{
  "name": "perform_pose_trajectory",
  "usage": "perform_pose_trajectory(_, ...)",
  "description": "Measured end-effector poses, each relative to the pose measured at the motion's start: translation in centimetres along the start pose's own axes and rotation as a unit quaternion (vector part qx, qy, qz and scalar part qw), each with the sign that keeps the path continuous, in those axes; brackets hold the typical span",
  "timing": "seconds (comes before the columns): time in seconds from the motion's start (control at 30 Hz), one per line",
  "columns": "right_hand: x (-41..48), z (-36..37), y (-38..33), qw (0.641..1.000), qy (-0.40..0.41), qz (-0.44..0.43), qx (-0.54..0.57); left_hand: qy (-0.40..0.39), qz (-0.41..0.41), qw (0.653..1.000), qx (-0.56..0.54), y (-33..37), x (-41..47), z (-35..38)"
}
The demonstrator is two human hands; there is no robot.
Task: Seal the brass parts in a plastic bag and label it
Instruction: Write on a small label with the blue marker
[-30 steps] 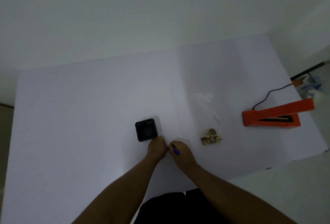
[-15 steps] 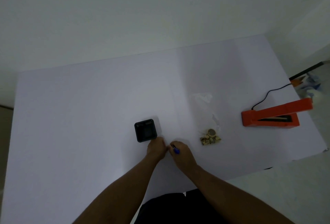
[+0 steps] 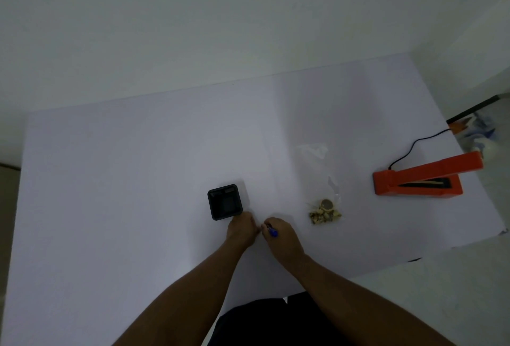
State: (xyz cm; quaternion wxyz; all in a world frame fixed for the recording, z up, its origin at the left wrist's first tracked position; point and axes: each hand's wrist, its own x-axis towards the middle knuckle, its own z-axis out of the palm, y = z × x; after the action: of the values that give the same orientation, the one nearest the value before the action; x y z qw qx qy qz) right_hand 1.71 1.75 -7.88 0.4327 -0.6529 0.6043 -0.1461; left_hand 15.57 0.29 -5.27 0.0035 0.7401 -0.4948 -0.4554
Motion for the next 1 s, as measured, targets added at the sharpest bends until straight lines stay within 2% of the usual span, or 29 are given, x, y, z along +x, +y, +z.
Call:
perform_pose_trajectory(0.23, -0.12, 0.05, 0.08, 1.0, 0.008, 0.007, -0.012, -0.001, -0.005, 1.0, -0.001, 0.02, 0.15, 0.06)
perform_pose_trajectory(0.47, -0.18, 0.17, -0.24, 0.999, -0.033, -0.015, -0.021, -0.001, -0.009, 1.0, 0.02, 0.17, 0.1, -0.01)
perform_pose_trajectory(1.0, -0.33, -0.3, -0.43, 0.999, -0.018, -0.017, -0.031, -0.006, -0.014, 1.0, 0.002, 0.18, 0.14, 0.03)
